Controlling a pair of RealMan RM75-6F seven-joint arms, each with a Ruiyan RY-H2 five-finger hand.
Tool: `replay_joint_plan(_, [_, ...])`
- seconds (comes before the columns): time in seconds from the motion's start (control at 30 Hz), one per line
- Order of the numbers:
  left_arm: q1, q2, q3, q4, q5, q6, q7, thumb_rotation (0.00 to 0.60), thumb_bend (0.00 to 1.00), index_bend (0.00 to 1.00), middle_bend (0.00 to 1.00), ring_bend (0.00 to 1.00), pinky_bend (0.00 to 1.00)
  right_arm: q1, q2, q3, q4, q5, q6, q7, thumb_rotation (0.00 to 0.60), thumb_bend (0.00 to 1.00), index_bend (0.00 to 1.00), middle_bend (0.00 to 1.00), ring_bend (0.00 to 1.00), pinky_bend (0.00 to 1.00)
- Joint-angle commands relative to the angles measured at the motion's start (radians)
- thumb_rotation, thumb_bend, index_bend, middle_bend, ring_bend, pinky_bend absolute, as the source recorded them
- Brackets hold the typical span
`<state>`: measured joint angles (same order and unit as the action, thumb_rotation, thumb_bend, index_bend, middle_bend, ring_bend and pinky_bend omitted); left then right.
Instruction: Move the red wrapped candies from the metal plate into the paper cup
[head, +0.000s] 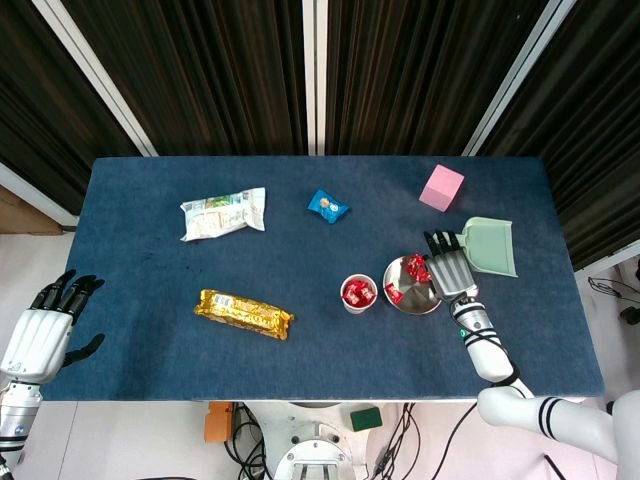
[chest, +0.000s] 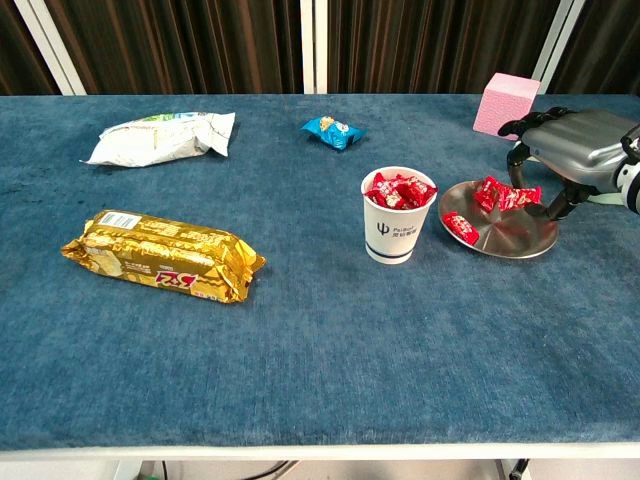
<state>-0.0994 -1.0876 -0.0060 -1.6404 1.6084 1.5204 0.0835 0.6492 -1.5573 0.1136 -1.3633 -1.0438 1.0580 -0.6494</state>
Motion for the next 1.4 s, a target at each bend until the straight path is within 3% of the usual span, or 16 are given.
replay_joint_plan(0.03, [0.001,0.0,0.0,0.0,0.001,0.001,0.0,0.6,0.18,0.18,0.15,0.06,0.2,-0.008,0.034,0.006,-0.052,-0.056,0.026,0.05,0.6,0.44,0.64,0.04,0.0,0.0])
replay_joint_plan(0.3, [0.0,-0.002,0.0,-0.001,0.001,0.001,0.004,0.6,0.18,0.18,0.15,0.06,0.2,-0.013,0.12,0.029,-0.24,-0.233,0.139,0.098,0.6,0.44,0.65,0.05,0.0,0.0])
replay_joint_plan(0.5, [0.004,-0.003,-0.002,0.0,0.004,0.012,-0.002,0.6,0.18,0.18,0.15,0.06,0.2,0.011,0.113,0.037,-0.31,-0.274,0.123,0.097,0.6,0.44,0.66,0.06,0.0,0.0])
replay_joint_plan(1.1, [0.008,0.002,-0.001,0.009,0.007,0.02,-0.02,0.6,0.18,0.18,0.15,0.06,0.2,0.082,-0.002,0.059,-0.229,-0.209,0.031,0.007,0.6,0.44,0.67,0.05,0.0,0.0])
replay_joint_plan(1.4, [0.006,0.003,-0.001,0.01,0.005,0.014,-0.02,0.6,0.18,0.18,0.15,0.06,0.2,0.096,-0.011,0.048,-0.213,-0.199,0.002,0.011,0.6,0.44,0.66,0.05,0.0,0.0])
